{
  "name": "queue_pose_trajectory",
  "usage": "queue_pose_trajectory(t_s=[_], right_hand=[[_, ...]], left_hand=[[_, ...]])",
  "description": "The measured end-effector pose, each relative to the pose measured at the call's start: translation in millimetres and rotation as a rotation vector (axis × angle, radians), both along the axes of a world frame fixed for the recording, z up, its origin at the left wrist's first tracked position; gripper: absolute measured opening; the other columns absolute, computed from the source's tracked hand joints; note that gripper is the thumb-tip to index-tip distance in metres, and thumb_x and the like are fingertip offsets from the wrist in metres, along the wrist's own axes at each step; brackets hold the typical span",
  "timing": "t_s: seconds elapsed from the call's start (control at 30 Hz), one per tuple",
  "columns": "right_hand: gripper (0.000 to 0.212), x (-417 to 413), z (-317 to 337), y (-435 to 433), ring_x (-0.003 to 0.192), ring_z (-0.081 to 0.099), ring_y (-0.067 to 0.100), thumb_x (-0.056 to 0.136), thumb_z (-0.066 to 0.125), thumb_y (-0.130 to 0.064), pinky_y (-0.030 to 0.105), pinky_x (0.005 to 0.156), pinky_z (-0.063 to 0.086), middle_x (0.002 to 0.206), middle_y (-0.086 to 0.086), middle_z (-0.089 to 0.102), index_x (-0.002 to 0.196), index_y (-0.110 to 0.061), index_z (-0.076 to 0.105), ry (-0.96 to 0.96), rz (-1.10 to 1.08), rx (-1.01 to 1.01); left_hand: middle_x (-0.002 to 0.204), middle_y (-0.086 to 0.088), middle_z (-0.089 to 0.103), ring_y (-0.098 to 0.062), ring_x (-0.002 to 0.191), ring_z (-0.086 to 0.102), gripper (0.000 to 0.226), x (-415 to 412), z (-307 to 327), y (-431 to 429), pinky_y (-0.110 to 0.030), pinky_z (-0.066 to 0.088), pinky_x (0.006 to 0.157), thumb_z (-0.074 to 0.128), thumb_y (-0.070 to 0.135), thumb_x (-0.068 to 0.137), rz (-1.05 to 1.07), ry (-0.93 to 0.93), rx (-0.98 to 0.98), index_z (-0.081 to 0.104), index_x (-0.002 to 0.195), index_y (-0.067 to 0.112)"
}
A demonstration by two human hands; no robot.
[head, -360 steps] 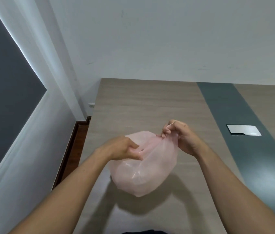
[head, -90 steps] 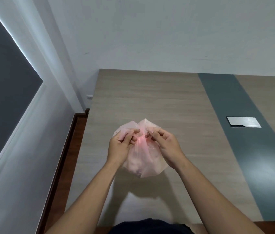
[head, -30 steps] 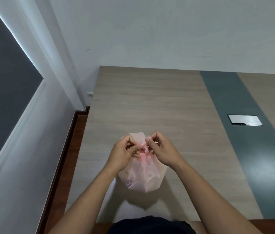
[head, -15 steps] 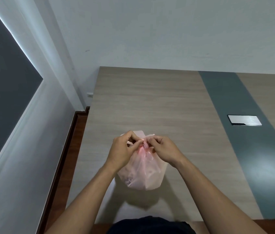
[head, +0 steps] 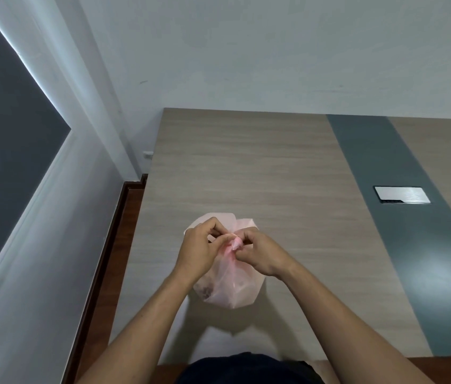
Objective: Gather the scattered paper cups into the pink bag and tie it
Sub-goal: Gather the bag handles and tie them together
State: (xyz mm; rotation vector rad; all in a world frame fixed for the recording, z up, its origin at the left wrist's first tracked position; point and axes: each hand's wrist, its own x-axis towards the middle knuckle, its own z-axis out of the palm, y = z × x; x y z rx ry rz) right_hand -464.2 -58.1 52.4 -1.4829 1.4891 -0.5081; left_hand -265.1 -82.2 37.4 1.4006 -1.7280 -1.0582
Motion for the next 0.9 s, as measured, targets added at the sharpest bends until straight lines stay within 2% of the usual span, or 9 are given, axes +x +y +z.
queue_pose_trajectory(t_s=[0.07, 0.13, 0.3, 0.43, 0.57, 0.67, 0.73, 0.83, 0.9], right_hand=[[0.007, 1.2, -3.3, -0.8, 0.099, 0.072, 0.002, 0.095, 0.076, -0.01, 0.023, 0.088, 0.06, 0.11, -0.007, 0.072, 0.091, -0.015, 0.075, 0.022, -0.067, -0.063], [0.011, 2.7, -7.0, -1.5, 0.088, 0.071, -0.007, 0.094, 0.082, -0.014, 0.01, 0.076, 0.055, 0.106, -0.013, 0.07, 0.09, -0.021, 0.075, 0.023, -0.121, -0.111], [0.02, 0.5, -16.0, -0.2, 0.071, 0.07, 0.003, 0.094, 0.088, -0.029, 0.015, 0.065, 0.054, 0.083, -0.014, 0.073, 0.094, -0.029, 0.068, -0.09, -0.211, -0.177], [0.015, -0.7, -14.5, 0.1, 0.084, 0.078, 0.014, 0.095, 0.088, -0.03, 0.02, 0.077, 0.06, 0.109, -0.01, 0.072, 0.092, -0.031, 0.073, -0.077, -0.169, -0.27], [0.021, -2.2, -21.5, 1.3, 0.104, 0.074, 0.009, 0.097, 0.085, -0.027, 0.023, 0.091, 0.059, 0.119, -0.012, 0.069, 0.087, -0.036, 0.068, -0.005, -0.169, -0.315], [0.017, -5.6, -30.8, 3.4, 0.104, 0.076, 0.017, 0.098, 0.084, -0.023, 0.028, 0.089, 0.061, 0.119, -0.004, 0.073, 0.089, -0.02, 0.071, -0.031, -0.238, -0.24], [0.017, -7.3, -37.4, 4.9, 0.1, 0.077, 0.018, 0.099, 0.084, -0.021, 0.022, 0.086, 0.058, 0.12, 0.001, 0.076, 0.091, -0.012, 0.072, -0.034, -0.261, -0.177], [0.016, -8.7, -43.4, 7.0, 0.096, 0.076, 0.013, 0.1, 0.083, -0.021, 0.01, 0.08, 0.052, 0.12, 0.001, 0.079, 0.095, -0.01, 0.073, -0.037, -0.297, -0.109], [0.016, -10.0, -45.6, 7.4, 0.098, 0.077, 0.015, 0.1, 0.082, -0.022, 0.013, 0.082, 0.053, 0.119, -0.001, 0.079, 0.096, -0.009, 0.074, -0.026, -0.313, -0.093]], left_hand=[[0.088, 0.014, 0.08, -0.006, 0.09, 0.078, 0.015, -1.6, -3.2, 1.4, -0.017, 0.059, 0.074, 0.09, 0.021, 0.095, 0.031, 0.046, 0.04, 0.079, 0.086, 0.024], [0.089, 0.01, 0.082, -0.007, 0.09, 0.078, 0.015, -2.3, -6.0, 0.9, -0.016, 0.059, 0.075, 0.09, 0.02, 0.095, 0.057, 0.097, 0.1, 0.078, 0.087, 0.02], [0.089, 0.005, 0.085, 0.001, 0.082, 0.078, 0.013, -0.2, -12.0, -4.0, -0.014, 0.057, 0.07, 0.09, 0.015, 0.096, 0.103, 0.2, 0.279, 0.079, 0.093, 0.008], [0.092, -0.003, 0.087, -0.003, 0.077, 0.078, 0.015, 1.5, -19.9, -5.3, -0.018, 0.058, 0.066, 0.088, 0.018, 0.098, 0.149, 0.276, 0.4, 0.08, 0.101, 0.005], [0.091, -0.002, 0.088, -0.004, 0.076, 0.077, 0.013, 2.2, -26.0, -6.6, -0.02, 0.057, 0.066, 0.085, 0.017, 0.101, 0.178, 0.286, 0.47, 0.082, 0.105, 0.005], [0.092, -0.001, 0.089, -0.014, 0.089, 0.081, 0.013, 1.3, -30.9, -6.5, -0.028, 0.056, 0.071, 0.085, 0.019, 0.101, 0.17, 0.252, 0.495, 0.082, 0.102, 0.006], [0.094, -0.002, 0.089, -0.021, 0.096, 0.082, 0.015, 0.4, -36.1, -6.0, -0.031, 0.055, 0.071, 0.087, 0.02, 0.099, 0.187, 0.224, 0.503, 0.082, 0.1, 0.006], [0.095, -0.001, 0.088, -0.02, 0.093, 0.08, 0.012, -0.5, -45.6, -4.5, -0.028, 0.053, 0.066, 0.089, 0.02, 0.097, 0.237, 0.172, 0.507, 0.083, 0.094, 0.01], [0.094, 0.001, 0.088, -0.017, 0.088, 0.078, 0.012, 0.2, -50.3, -2.2, -0.028, 0.055, 0.067, 0.091, 0.021, 0.095, 0.267, 0.128, 0.486, 0.083, 0.089, 0.014]])
